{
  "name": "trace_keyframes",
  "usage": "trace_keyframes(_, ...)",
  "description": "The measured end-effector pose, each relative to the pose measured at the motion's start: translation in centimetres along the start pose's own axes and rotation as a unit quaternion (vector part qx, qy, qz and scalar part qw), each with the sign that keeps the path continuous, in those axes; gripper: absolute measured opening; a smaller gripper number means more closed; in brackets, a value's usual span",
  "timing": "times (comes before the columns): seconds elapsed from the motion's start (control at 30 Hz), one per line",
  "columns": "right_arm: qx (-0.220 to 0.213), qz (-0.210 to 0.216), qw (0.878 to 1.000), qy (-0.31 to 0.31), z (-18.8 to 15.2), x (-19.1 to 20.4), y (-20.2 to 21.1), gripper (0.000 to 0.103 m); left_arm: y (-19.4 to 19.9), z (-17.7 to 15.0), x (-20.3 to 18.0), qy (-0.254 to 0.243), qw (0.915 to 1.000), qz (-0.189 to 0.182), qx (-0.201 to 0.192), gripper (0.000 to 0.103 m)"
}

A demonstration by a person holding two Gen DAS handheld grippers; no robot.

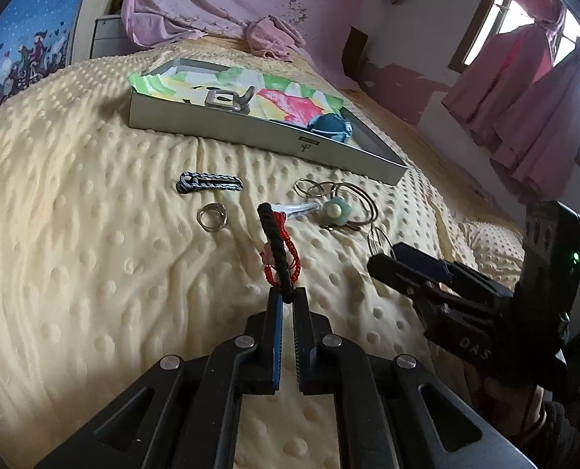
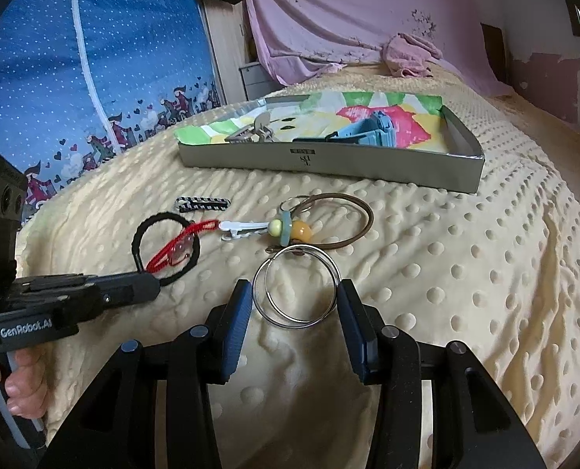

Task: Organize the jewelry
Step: 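Lift the black hair tie with the left gripper while the right gripper grasps a silver ring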

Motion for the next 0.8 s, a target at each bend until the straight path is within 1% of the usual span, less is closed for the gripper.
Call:
trace_keyframes(0.23,-0.006,0.002,1.000,-0.005,0.1,-0.2,0.2,0.040,0.5,-0.6,-0.8,-0.026,0.9996,-0.001,0.007,0.005)
trace_keyframes(0.43,-0.005,0.004,1.000,-0.006,0.1,-0.2,0.2,0.040,1.3,-0.3,-1.8,-0.041,0.9989,-0.021,-0.006,0.005)
trace_keyframes(0.57,-0.003,0.005,1.000,-0.009,0.0,-0.3,0.2,0.040,1.2,-0.1,-0.6,-0.027,0.9996,-0.007,-0.005,0.005)
trace_keyframes(0.67,-0.003,0.006,1.000,-0.011,0.0,-0.3,0.2,0.040,1.4,0.0,0.9,-0.013,0.9999,0.010,-0.006,0.005)
trace_keyframes(0.8,-0.001,0.006,1.000,-0.011,0.0,-0.3,0.1,0.040,2.1,0.2,1.8,-0.014,0.9996,0.021,-0.015,0.005)
Point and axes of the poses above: each gripper's, at about its wrist camera, not at the fingertips, and y roughly against the way its jaws point, x to its left, z to its top, the point moved 10 cm from there along -y, roughly the way its jaws point, and after that the axes turned 9 degrees about -z, right-handed, at the moved point
